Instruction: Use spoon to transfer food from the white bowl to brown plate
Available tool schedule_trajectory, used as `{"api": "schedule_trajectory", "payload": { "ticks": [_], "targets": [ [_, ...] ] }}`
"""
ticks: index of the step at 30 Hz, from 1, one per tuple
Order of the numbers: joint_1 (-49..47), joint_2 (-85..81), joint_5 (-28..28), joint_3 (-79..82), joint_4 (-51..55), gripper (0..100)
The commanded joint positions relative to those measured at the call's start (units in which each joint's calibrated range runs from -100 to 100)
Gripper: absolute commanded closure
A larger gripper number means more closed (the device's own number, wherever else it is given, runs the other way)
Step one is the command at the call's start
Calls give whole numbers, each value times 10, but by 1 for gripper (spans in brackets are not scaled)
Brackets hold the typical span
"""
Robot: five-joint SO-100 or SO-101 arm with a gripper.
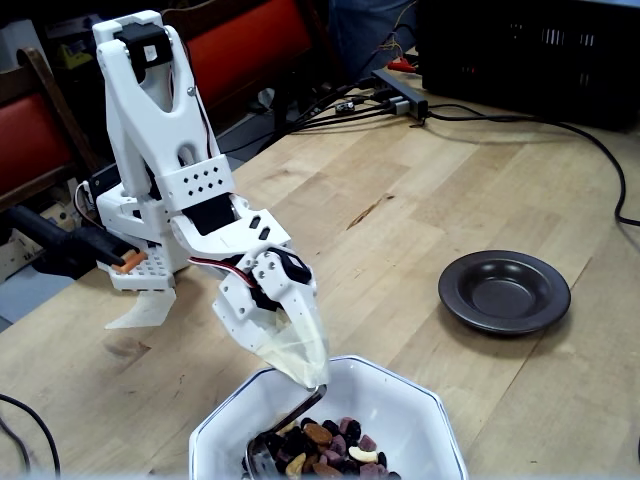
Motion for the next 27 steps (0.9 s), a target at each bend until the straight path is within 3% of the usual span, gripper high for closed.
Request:
{"api": "schedule_trajectory", "payload": {
  "ticks": [1, 13, 27],
  "targets": [
    [-17, 17, -3, -28, -12, 97],
    [-28, 59, -10, -31, -12, 97],
    [-100, 55, -132, -33, -12, 97]
  ]
}}
